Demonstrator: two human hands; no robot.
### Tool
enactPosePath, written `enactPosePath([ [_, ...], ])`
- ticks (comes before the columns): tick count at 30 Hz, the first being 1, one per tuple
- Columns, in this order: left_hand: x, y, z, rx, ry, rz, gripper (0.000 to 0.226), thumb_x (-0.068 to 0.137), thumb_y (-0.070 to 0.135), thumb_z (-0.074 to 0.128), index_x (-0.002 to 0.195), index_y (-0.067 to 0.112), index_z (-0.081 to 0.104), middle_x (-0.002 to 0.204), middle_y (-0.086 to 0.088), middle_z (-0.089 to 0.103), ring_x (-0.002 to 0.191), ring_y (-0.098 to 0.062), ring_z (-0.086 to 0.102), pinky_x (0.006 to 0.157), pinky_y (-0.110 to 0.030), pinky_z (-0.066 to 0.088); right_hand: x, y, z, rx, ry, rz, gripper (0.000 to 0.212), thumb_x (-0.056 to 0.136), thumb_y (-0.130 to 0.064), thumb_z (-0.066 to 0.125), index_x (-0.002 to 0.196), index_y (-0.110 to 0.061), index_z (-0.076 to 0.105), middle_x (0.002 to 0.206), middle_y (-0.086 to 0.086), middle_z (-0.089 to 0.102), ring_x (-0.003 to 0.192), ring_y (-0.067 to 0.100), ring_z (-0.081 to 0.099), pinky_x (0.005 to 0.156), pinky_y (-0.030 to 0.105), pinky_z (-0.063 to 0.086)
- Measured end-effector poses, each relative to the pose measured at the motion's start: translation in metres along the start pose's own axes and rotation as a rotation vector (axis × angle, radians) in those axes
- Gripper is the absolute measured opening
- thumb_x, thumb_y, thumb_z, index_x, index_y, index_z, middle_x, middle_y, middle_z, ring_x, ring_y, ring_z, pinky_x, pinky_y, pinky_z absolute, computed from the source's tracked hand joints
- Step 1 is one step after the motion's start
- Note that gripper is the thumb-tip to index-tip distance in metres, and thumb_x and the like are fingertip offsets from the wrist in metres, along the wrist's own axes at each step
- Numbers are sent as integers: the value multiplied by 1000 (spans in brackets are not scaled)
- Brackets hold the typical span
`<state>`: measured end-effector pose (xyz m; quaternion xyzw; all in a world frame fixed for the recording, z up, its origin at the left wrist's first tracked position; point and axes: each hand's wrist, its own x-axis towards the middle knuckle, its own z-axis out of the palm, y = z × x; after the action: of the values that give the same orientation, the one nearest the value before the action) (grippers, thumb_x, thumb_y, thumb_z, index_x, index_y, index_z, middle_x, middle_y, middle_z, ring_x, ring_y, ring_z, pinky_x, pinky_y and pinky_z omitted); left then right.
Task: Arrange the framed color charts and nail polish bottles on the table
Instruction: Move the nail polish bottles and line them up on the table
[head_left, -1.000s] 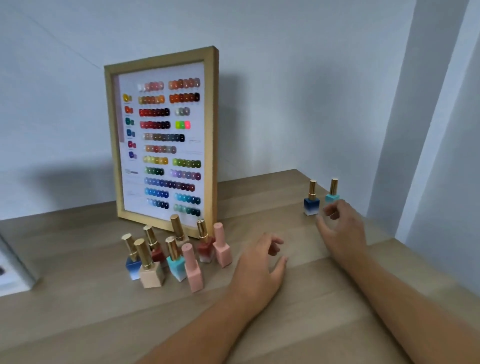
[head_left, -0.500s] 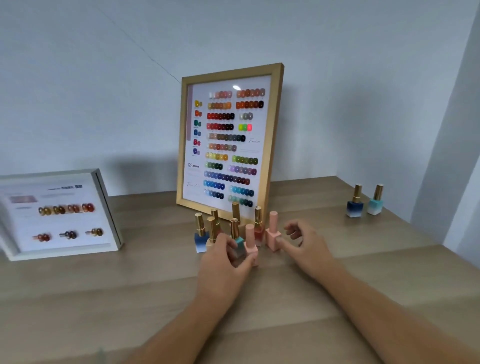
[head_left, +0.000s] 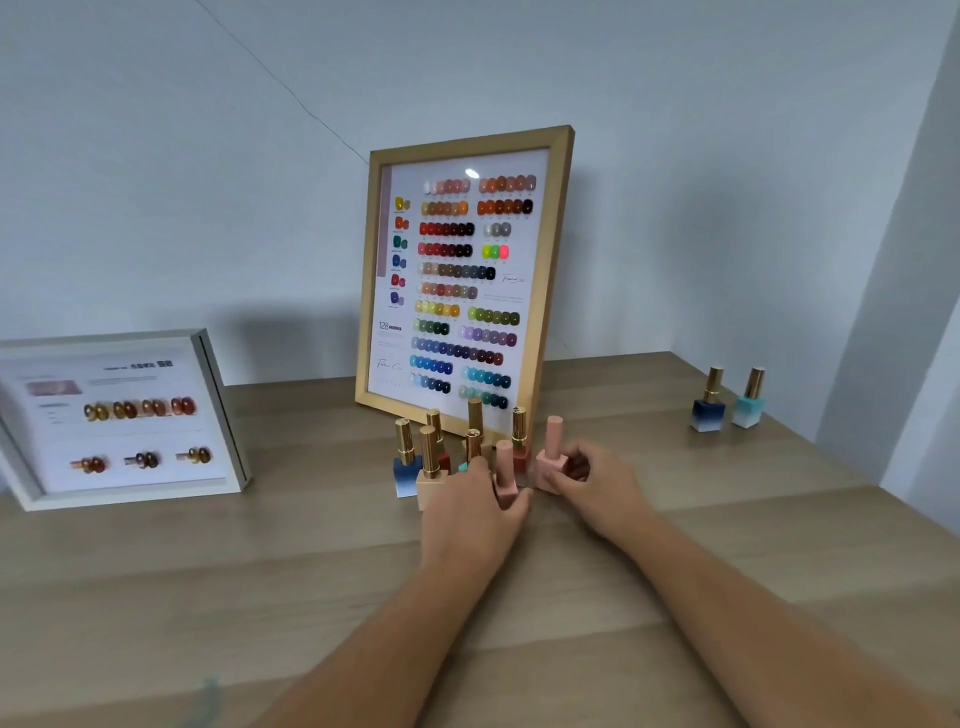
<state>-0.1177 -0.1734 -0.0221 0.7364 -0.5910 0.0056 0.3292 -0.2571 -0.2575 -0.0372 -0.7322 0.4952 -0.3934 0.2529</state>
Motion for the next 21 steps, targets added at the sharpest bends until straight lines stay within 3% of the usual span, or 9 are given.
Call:
enactPosePath([
  [7,-4,-3,9,-117,-41,122,25,83,42,61,101,25,58,97,9,65,76,-1,55,73,-18,49,6,36,-58,0,12,113,25,85,-30,61,109,-24,57,85,-16,55,76,-3,50,61,12,33],
  [13,7,27,36,-211,-106,258,26,85,38,58,109,30,52,110,9,59,91,2,48,80,-17,40,8,79,-123,-82,166,180,31,86,-28,59,114,-13,57,101,4,61,86,16,54,77,28,39],
  [21,53,108,104,-302,-211,322,29,88,31,55,114,18,53,109,-2,60,87,-7,47,75,-20,35,20,123,-172,-107,247,265,35,88,-27,58,119,-12,54,109,6,61,91,16,52,82,29,40],
])
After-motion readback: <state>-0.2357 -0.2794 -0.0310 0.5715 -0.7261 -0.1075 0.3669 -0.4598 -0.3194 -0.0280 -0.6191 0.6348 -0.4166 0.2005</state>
